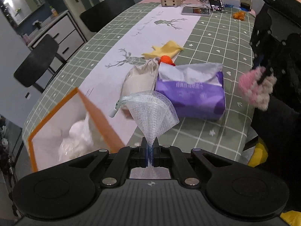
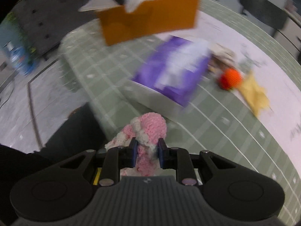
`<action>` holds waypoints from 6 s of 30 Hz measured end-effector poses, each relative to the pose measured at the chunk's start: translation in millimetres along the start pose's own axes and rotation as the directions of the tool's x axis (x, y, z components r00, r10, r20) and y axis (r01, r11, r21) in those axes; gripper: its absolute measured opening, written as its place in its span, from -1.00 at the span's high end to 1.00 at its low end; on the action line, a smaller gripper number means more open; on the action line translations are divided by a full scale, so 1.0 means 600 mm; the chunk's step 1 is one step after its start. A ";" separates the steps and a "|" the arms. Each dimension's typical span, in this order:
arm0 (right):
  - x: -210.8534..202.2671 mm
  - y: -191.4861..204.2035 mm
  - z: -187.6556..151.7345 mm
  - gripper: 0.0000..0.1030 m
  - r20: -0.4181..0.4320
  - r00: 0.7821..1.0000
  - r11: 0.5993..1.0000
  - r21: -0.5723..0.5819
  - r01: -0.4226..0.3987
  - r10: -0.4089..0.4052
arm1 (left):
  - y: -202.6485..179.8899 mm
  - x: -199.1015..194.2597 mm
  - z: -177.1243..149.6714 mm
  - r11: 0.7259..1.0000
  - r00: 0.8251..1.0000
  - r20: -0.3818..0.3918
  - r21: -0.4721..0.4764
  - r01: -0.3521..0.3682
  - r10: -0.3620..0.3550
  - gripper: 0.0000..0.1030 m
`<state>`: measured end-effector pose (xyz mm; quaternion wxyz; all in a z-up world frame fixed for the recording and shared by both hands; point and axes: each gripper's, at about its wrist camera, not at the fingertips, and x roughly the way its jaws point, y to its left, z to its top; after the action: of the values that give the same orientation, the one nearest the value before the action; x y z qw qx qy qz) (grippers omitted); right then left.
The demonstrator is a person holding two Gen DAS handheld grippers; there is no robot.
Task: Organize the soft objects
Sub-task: 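Lift the mesh bag and crocheted ball and carry them to the orange box, then lower both items into the orange box and open both tools, then move both tools back toward the remaining items on the table, then grasp the white cloth bag with the left tool while the right tool grasps the yellow cloth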
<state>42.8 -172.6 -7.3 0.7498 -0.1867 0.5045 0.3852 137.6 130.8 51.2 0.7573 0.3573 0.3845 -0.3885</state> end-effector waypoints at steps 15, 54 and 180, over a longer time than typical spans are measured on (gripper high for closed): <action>-0.032 0.101 0.236 0.60 0.200 0.977 0.984 -0.173 -0.037 0.072 | 0.084 -0.111 -0.094 0.974 0.981 0.088 -0.165 -0.156 0.172 0.94; 0.272 0.061 0.518 0.60 0.166 0.981 0.995 -0.019 -0.100 0.102 | 0.230 0.070 -0.184 0.896 0.960 -0.203 -0.361 -0.258 0.194 0.93; 0.092 -0.350 0.005 -0.38 0.261 0.875 0.849 0.461 0.259 -0.408 | -0.024 0.311 0.303 0.963 0.954 -0.156 0.126 -0.237 0.255 0.85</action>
<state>216.3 -282.2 -78.8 0.9054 -0.0392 0.3918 0.1585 255.3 -86.7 -31.1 0.7439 0.4742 0.3794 -0.2789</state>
